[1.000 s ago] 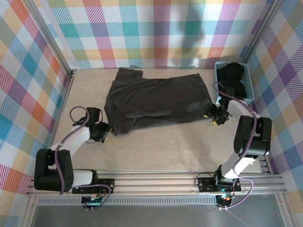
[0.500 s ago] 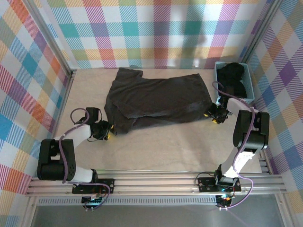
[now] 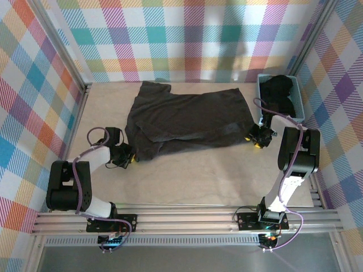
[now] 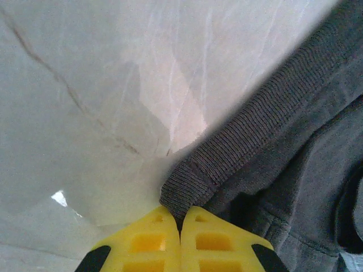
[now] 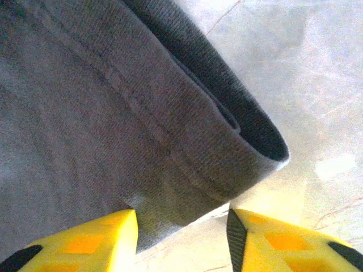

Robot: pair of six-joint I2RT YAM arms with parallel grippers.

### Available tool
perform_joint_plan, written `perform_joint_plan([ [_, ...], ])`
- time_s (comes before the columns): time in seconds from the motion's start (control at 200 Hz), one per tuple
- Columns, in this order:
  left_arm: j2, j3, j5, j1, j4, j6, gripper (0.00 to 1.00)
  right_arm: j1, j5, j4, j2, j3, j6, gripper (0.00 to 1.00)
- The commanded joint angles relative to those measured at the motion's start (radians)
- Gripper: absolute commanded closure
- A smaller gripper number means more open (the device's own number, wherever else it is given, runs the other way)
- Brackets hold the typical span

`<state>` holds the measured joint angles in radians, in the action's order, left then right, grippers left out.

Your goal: Fold and stack the t-shirts

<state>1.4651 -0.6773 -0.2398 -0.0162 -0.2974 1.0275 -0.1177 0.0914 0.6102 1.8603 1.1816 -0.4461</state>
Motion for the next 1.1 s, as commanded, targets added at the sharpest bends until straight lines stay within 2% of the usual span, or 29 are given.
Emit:
perform_joint_plan([
  [0.0, -0.022, -0.033, 0.065, 0.029, -0.080, -0.068, 1.00, -0.003, -0.040, 0.015, 0.043, 0.043, 0.023, 0.61],
  [0.09, -0.033, -0.037, 0.056, 0.064, -0.109, -0.102, 1.00, -0.003, -0.055, -0.001, 0.051, 0.046, 0.024, 0.72],
  [0.205, -0.058, -0.036, 0.057, 0.105, -0.140, -0.139, 1.00, -0.003, -0.060, -0.026, 0.021, 0.027, 0.019, 1.00],
  [0.48, -0.077, -0.043, 0.074, 0.197, -0.217, -0.235, 1.00, -0.002, -0.061, 0.012, -0.101, -0.072, -0.028, 1.00],
  [0.74, -0.077, -0.068, 0.175, 0.267, -0.328, -0.292, 1.00, 0.007, -0.064, 0.014, -0.270, -0.265, -0.119, 1.00],
  [0.875, -0.048, -0.063, 0.150, 0.300, -0.317, -0.303, 1.00, 0.008, -0.039, -0.029, -0.348, -0.360, -0.161, 1.00],
  [0.935, -0.029, -0.059, 0.097, 0.300, -0.291, -0.315, 1.00, 0.013, 0.001, -0.041, -0.337, -0.363, -0.157, 1.00],
  [0.98, -0.020, -0.060, 0.051, 0.300, -0.283, -0.323, 0.93, 0.022, 0.015, -0.038, -0.334, -0.356, -0.150, 1.00],
  [1.045, -0.040, -0.059, 0.003, 0.300, -0.290, -0.329, 0.77, 0.033, 0.019, -0.027, -0.354, -0.350, -0.143, 0.84],
  [1.1, -0.086, -0.057, -0.013, 0.300, -0.316, -0.330, 0.68, 0.042, 0.017, -0.012, -0.385, -0.344, -0.142, 0.77],
])
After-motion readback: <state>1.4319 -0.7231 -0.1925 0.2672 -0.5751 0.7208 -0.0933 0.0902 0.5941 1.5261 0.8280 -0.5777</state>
